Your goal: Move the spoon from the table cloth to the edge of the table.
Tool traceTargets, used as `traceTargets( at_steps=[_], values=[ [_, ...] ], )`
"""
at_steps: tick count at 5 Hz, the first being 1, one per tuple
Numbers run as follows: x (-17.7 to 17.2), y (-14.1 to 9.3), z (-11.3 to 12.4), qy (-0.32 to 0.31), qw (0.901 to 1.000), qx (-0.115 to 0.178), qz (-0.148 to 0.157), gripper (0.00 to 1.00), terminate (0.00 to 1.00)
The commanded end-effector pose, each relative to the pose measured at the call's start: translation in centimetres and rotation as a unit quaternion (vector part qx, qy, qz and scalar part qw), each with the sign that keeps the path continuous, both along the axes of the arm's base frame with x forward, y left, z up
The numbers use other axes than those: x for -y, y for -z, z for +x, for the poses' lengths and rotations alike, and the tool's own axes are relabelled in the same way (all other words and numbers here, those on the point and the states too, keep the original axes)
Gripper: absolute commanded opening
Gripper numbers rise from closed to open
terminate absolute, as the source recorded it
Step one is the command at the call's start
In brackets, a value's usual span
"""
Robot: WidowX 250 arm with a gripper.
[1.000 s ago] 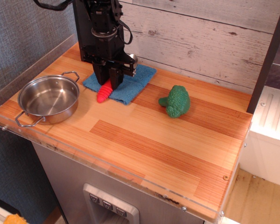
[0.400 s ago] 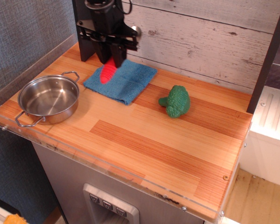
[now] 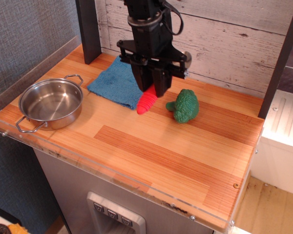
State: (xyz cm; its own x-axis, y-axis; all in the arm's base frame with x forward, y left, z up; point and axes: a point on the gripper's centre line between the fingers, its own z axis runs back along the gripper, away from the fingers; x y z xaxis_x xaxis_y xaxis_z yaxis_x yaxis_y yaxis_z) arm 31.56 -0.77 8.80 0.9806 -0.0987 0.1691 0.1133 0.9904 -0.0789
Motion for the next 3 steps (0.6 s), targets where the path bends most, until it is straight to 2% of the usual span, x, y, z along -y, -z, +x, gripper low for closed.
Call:
traceTargets(
  at_steps=[1,3],
  values=[
    [3.8,-0.7,-2.4,0.024,0.9994,0.018,0.016,0.00,0.00],
    [6.0,1.8,-1.9,0.001,0.9999,-0.012,0.009,0.00,0.00]
  ],
)
